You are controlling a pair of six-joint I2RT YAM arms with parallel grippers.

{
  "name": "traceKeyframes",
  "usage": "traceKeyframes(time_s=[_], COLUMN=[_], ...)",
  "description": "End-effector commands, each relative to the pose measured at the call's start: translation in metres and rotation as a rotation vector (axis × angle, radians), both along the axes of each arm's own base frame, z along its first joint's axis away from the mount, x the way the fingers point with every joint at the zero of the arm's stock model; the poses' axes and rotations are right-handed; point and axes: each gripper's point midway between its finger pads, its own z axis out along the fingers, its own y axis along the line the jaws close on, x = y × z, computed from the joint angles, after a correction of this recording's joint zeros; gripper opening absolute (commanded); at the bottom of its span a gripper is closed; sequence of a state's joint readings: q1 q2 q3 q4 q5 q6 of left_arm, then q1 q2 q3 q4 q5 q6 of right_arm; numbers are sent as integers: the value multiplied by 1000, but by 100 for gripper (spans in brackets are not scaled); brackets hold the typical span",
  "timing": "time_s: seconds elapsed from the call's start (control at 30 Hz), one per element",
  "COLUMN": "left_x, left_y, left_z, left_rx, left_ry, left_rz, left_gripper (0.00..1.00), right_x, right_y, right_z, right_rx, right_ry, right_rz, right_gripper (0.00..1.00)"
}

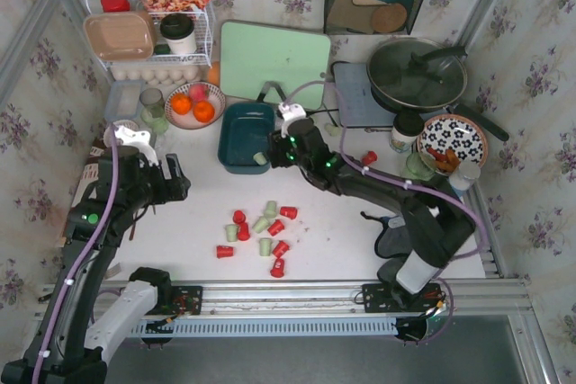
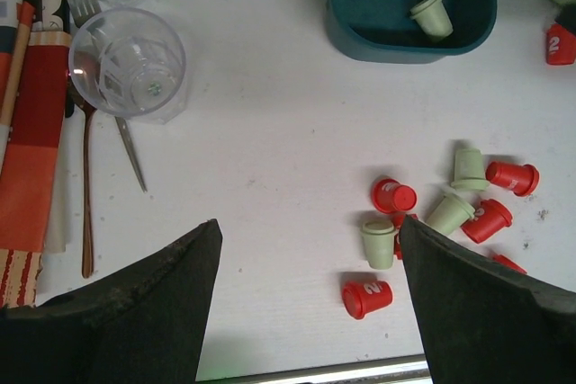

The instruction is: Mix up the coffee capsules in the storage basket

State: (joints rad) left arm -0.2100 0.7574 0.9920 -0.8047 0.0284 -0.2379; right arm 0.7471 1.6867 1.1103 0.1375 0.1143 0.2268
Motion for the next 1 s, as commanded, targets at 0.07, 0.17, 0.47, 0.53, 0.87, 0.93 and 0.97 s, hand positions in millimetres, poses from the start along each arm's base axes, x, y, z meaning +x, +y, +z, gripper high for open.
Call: traceKeyframes(time_s=[0.07,0.17,0.47,0.53,0.87,0.93,0.97], left_x=[-2,-10,-37,-45,-70,-71,-72], left_y=[-5,-12,-28,-32,-72,-81,-84], left_z=[4,-8,-64,-76,-129,-133,-135], left_rx=[-53,-116,-75,-33,144,184,204], left_ry=[2,56,228,264,334,336,346], left_rz=[16,34,101,116,64,33,26], left_gripper=[82,82,82,82,79,79,79], right_x=[-25,-44,-75,-78,-76,-76,-77], right_y=[-54,-83,-141,-150,-162,-167,-170], right_z=[12,8,5,0,-2,2,2], right_rx=[-33,-46,-20,-11,-23,-18,-18], right_ry=[-110,-140,-261,-277,-264,-273,-276], right_rz=[-86,-124,-232,-260,-334,-359,-371], right_gripper=[61,61,65,69,85,86,87])
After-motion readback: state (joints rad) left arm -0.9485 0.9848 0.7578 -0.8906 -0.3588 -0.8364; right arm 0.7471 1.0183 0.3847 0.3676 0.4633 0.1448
